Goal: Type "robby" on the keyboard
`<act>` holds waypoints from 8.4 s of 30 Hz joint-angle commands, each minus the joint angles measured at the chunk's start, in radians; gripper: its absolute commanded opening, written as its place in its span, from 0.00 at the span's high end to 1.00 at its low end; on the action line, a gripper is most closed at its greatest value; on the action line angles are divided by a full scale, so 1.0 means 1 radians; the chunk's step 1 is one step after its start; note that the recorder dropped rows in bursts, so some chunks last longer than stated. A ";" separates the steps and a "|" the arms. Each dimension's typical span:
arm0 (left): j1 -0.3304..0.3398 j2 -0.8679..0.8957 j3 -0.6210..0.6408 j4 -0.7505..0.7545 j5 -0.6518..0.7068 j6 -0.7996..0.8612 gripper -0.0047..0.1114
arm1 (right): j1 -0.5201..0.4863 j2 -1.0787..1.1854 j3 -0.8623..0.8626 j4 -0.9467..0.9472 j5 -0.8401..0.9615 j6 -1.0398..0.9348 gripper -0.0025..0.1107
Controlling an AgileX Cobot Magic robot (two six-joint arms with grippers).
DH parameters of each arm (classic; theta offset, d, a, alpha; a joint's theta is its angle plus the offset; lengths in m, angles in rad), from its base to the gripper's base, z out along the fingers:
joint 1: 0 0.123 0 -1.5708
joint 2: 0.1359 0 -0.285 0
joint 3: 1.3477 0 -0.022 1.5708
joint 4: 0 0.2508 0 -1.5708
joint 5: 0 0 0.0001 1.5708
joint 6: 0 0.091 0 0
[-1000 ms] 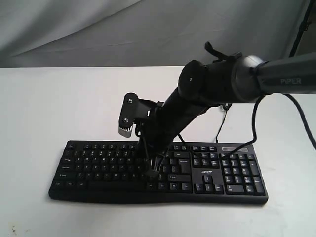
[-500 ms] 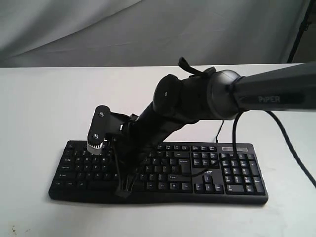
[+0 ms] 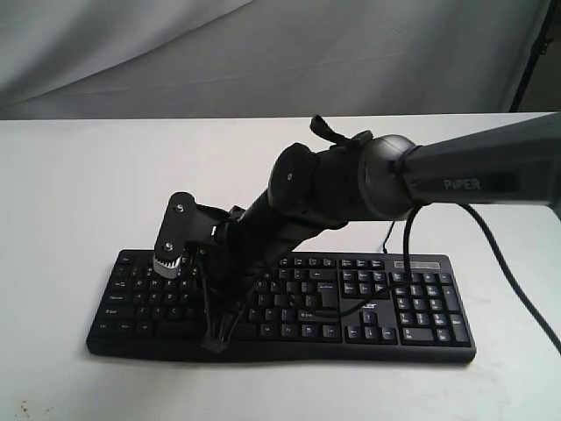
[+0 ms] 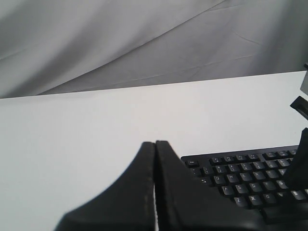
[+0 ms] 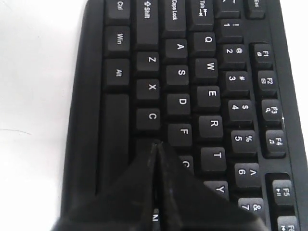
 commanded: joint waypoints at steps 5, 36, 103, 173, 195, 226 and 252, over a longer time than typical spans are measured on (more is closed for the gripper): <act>-0.006 -0.003 0.004 0.005 -0.005 -0.003 0.96 | 0.002 -0.002 -0.007 0.007 0.000 -0.007 0.98; -0.006 -0.003 0.004 0.005 -0.005 -0.003 0.96 | 0.002 0.009 -0.007 -0.013 -0.008 0.017 0.98; -0.006 -0.003 0.004 0.005 -0.005 -0.003 0.96 | -0.071 0.035 -0.088 -0.072 0.036 0.071 0.98; -0.006 -0.003 0.004 0.005 -0.005 -0.003 0.96 | -0.069 0.088 -0.088 0.000 0.030 -0.038 0.98; -0.006 -0.003 0.004 0.005 -0.005 -0.003 0.96 | -0.069 -0.207 -0.088 -0.010 0.027 -0.014 0.98; -0.006 -0.003 0.004 0.005 -0.005 -0.003 0.96 | 0.191 -1.382 0.705 0.308 -0.966 -0.014 0.98; -0.006 -0.003 0.004 0.005 -0.005 -0.003 0.96 | -0.284 -1.516 0.715 0.619 -0.623 -0.091 0.98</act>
